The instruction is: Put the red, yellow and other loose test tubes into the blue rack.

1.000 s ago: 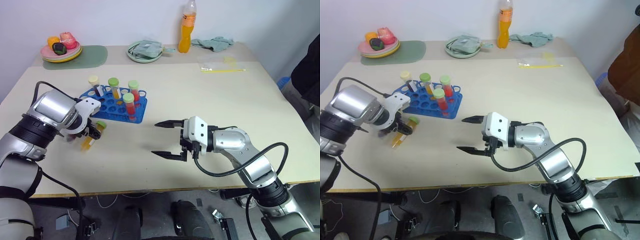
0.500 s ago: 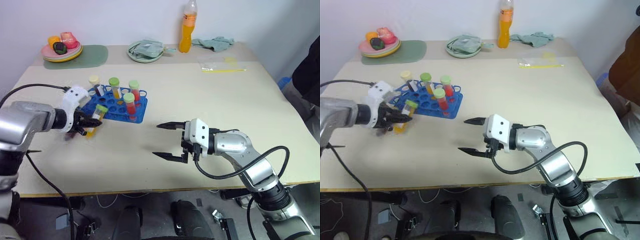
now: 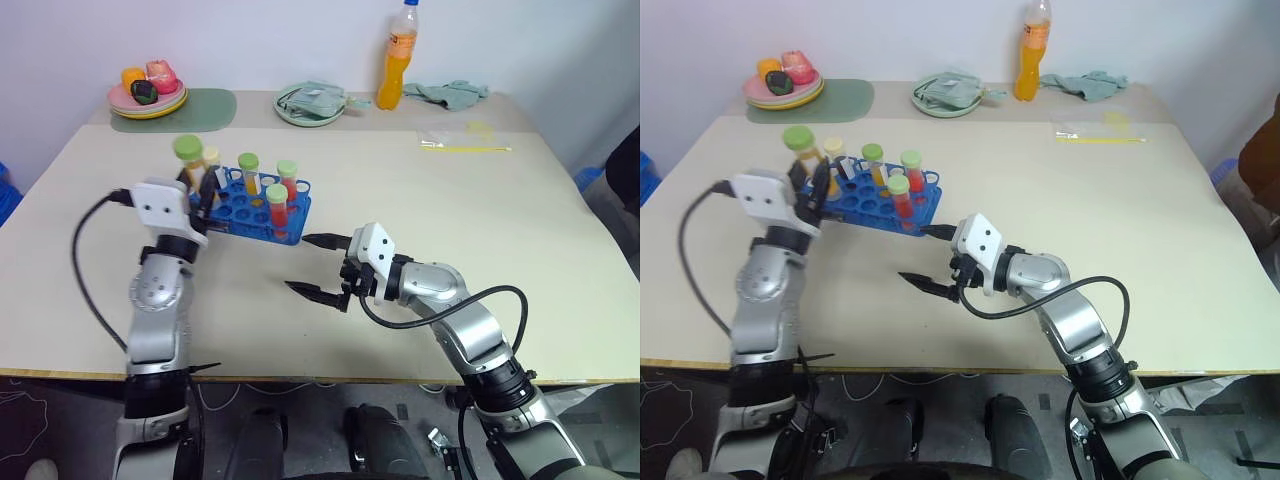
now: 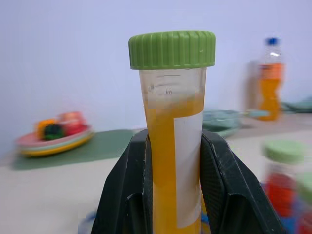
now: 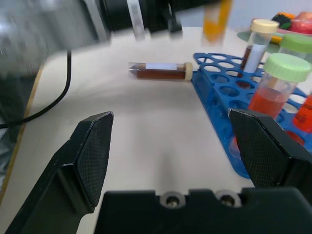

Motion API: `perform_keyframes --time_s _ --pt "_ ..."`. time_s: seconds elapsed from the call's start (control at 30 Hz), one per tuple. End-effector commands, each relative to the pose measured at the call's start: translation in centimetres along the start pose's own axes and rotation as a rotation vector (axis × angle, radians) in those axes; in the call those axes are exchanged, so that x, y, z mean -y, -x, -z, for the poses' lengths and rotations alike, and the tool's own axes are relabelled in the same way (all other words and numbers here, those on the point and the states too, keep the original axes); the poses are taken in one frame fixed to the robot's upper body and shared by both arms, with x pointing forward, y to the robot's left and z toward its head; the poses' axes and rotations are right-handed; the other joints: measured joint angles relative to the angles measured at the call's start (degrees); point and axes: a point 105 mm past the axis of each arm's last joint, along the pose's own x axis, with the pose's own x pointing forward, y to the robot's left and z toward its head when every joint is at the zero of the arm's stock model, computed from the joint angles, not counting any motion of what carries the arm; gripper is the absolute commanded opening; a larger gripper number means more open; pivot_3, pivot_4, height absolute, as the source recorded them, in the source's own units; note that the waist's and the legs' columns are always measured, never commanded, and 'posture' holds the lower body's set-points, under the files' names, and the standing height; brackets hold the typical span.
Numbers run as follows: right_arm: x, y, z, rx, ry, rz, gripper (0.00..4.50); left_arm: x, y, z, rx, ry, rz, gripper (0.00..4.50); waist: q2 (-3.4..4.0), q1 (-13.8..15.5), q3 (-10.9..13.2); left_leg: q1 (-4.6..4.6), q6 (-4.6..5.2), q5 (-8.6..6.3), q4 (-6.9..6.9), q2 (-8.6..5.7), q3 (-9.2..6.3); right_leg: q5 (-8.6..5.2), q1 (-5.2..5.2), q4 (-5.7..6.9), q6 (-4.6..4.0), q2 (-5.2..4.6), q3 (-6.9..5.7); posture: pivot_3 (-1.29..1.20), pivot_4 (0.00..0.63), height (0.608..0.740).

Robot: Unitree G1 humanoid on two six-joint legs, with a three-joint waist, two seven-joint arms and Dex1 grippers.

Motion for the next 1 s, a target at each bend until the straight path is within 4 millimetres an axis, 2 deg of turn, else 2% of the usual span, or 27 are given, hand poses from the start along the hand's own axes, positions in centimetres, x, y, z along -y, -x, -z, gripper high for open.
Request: perform_keyframes --time_s 0.03,0.17,0.27,0.6,0.77,1.0 --pt "0.5 0.1 -1.0 0.034 0.037 0.028 4.22 0.4 -0.5 0.2 0.051 -0.014 0.017 0.74 0.00 -0.4 0.0 0.01 0.00 0.00 -0.01 0.00 -0.01 0.00 0.00 0.01 0.00 0.02 0.00 0.00 0.150 0.740" --pt "0.7 0.4 -1.0 0.028 0.040 0.053 4.22 0.2 -0.7 1.4 0.029 0.020 0.012 0.74 0.00 -1.0 0.0 0.01 0.00 0.00 -0.01 0.01 -0.03 0.00 0.01 0.04 0.01 0.03 -0.03 0.00 0.150 0.740" --pt "0.8 0.7 -0.9 0.024 0.035 0.074 4.22 0.9 -1.1 2.1 0.021 0.054 0.038 0.74 0.00 -1.0 0.0 0.02 0.01 0.00 -0.01 0.01 -0.03 0.00 0.01 0.06 0.01 0.03 -0.03 0.00 0.150 0.740" --pt "0.9 1.1 -0.8 0.015 0.035 0.098 4.22 2.3 -2.1 3.0 0.017 0.072 0.081 0.74 0.00 -1.0 0.0 0.03 0.01 0.00 0.00 0.00 -0.04 0.00 0.03 0.06 0.02 0.03 -0.04 0.00 0.150 0.740" --pt "0.9 1.2 -0.8 0.012 0.036 0.100 4.22 2.1 -2.1 3.1 0.019 0.061 0.079 0.74 0.00 -1.0 0.0 0.05 0.00 0.00 0.00 0.00 -0.04 0.00 0.04 0.07 0.02 0.04 -0.03 0.00 0.150 0.740" --pt "0.8 1.3 -0.7 0.010 0.029 0.104 4.22 0.7 -1.1 3.0 0.016 0.034 0.039 0.74 0.00 -1.0 0.0 0.07 0.00 0.00 -0.01 0.01 -0.05 0.00 0.04 0.08 0.02 0.04 -0.03 0.00 0.150 0.740"
